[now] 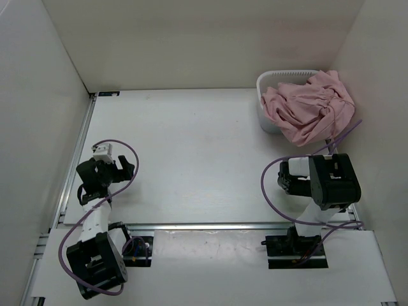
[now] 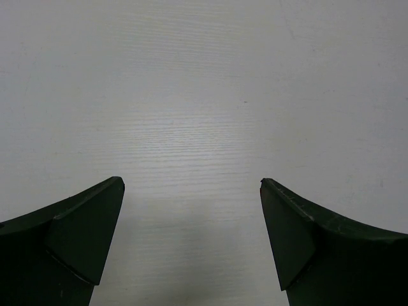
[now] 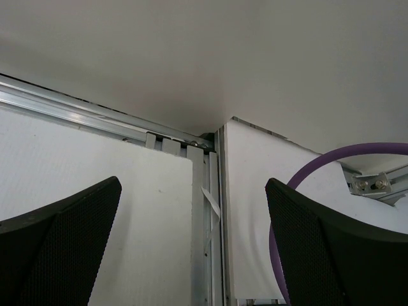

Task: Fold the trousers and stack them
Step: Grab the trousers from the pile

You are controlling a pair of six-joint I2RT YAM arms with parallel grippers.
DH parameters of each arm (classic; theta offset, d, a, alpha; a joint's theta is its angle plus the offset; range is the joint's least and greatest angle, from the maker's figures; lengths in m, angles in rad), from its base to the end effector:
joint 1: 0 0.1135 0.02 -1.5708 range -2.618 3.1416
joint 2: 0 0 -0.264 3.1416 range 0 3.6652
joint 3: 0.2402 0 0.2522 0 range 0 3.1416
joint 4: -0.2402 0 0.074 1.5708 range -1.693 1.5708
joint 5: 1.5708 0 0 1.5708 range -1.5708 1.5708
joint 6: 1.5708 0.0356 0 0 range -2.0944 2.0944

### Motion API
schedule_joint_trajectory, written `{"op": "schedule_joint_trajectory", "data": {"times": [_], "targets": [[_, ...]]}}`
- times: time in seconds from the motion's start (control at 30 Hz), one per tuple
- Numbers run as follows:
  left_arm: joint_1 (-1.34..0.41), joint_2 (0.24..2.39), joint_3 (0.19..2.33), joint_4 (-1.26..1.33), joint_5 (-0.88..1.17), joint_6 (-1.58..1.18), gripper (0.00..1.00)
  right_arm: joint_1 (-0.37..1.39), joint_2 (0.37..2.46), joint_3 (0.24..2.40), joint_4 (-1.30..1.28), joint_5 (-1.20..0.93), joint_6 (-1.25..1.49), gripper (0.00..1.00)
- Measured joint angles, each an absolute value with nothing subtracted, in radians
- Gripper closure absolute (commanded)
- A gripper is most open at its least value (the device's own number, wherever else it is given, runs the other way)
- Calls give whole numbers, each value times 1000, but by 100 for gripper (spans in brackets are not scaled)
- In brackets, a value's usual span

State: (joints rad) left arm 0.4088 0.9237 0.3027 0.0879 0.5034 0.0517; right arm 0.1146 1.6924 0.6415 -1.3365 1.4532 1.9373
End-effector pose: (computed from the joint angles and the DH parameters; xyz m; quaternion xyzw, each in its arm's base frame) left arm 0.1771 0.0580 0.1769 -0.0278 0.8496 -0.1010 0.5169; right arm 0.1717 -0.0158 0.1392 0.3806 0.6288 -0.5698 0.3676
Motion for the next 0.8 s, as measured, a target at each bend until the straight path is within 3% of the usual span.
{"op": "schedule_joint_trajectory", "data": {"times": [0.33,0.57,0.7,0.77,0.8], "targets": [[409,917,326,39,523,83,0,115,1677,757,-1343,1442,1887,1],[402,923,628,-142,453,201,0,272,1596,1310,-1328,1456,1485,1],[356,970,858,-253,445,319,0,403,1699,1746,-1330,1464,1213,1],[324,1036,992,-362,444,376,0,402,1733,1855,-1140,1419,859,5],[305,1083,1069,-414,445,404,0,391,1726,1853,-1046,1331,683,1]]}}
